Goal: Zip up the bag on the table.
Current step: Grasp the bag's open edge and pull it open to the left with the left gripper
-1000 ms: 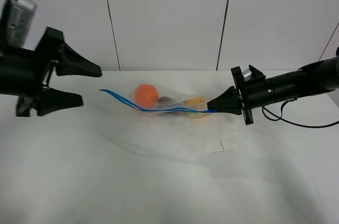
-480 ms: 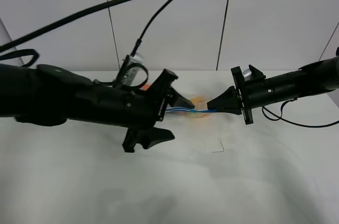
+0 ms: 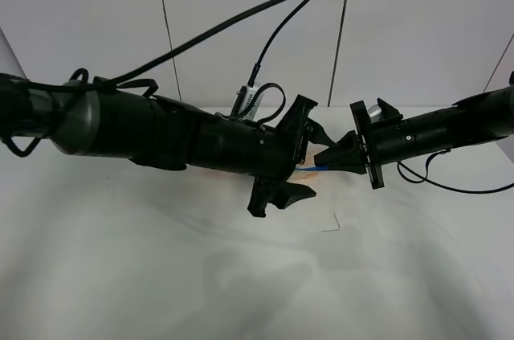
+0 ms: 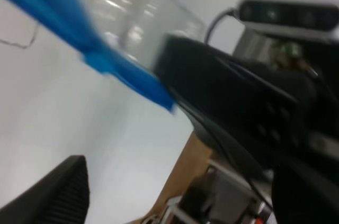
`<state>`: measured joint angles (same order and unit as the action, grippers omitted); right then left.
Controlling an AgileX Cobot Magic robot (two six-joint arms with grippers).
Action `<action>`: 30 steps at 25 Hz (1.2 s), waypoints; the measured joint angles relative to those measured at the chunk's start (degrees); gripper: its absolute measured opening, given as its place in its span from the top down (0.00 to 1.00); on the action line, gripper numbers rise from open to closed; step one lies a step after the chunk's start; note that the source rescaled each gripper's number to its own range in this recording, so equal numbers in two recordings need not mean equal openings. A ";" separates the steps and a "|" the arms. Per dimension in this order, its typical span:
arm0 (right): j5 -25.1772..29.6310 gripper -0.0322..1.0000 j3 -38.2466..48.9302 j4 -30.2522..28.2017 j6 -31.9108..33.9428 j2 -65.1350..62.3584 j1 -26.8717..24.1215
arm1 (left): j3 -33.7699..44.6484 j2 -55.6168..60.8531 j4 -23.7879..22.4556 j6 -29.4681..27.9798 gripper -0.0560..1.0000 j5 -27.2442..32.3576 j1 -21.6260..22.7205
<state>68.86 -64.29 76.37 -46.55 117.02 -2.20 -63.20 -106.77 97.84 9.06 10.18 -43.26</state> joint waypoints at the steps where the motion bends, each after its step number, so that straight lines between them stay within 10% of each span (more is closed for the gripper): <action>1: 0.00 0.97 0.00 0.00 0.00 0.00 0.00 | 0.00 -0.71 0.46 -0.20 0.00 -0.53 0.00; 14: 0.00 0.97 0.00 0.00 -0.06 0.00 0.00 | -0.04 -2.59 1.26 -4.13 0.16 -8.45 0.00; 30: 0.00 0.97 0.00 -0.68 -0.06 0.00 0.00 | -0.12 -2.59 1.48 -4.34 0.69 -8.09 0.00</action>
<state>68.86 -64.29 75.69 -46.61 117.02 -2.20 -63.32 -109.37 99.32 4.72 2.09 -43.26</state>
